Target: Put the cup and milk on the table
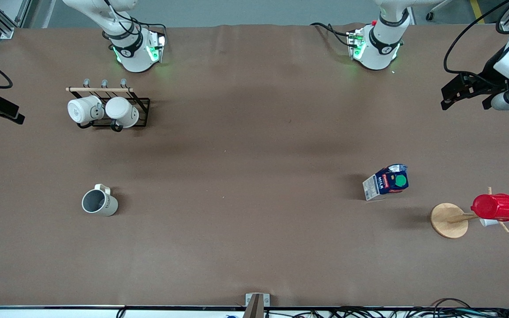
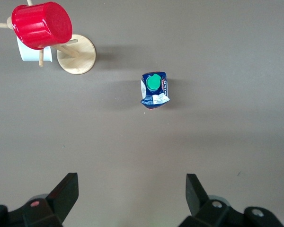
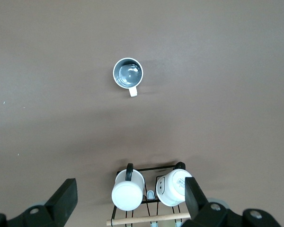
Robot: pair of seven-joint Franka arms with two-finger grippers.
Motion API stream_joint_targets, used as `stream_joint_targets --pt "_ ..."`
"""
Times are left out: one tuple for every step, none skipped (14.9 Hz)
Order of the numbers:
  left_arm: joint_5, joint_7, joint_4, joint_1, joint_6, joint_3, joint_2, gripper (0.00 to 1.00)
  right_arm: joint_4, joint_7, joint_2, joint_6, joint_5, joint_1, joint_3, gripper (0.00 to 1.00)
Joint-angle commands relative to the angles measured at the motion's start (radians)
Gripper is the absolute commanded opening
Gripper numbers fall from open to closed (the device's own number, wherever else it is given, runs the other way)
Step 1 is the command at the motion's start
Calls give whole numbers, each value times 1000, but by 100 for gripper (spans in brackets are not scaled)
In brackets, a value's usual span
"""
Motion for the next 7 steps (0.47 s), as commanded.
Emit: stream_joint_targets --pt "19 1 30 2 -27 -2 10 100 16 -14 7 -14 15 -7 -1 100" --pt "20 1 37 3 -29 -2 13 100 16 -14 6 -14 15 -7 -2 100" --pt "19 -1 66 3 -30 -2 43 100 16 -14 7 -14 15 -7 -1 100" --pt "22 -1 112 0 -35 -1 82 100 16 -14 7 -14 15 -7 -1 100" --pt "37 -4 157 -9 -39 -2 135 100 16 -14 7 -14 15 -7 -1 100" --pt "64 -5 192 -17 -39 -7 186 100 16 -14 6 -14 15 -7 -1 100" --pt "81 -7 210 -20 -38 -16 230 100 15 -14 7 -14 15 -7 -1 100"
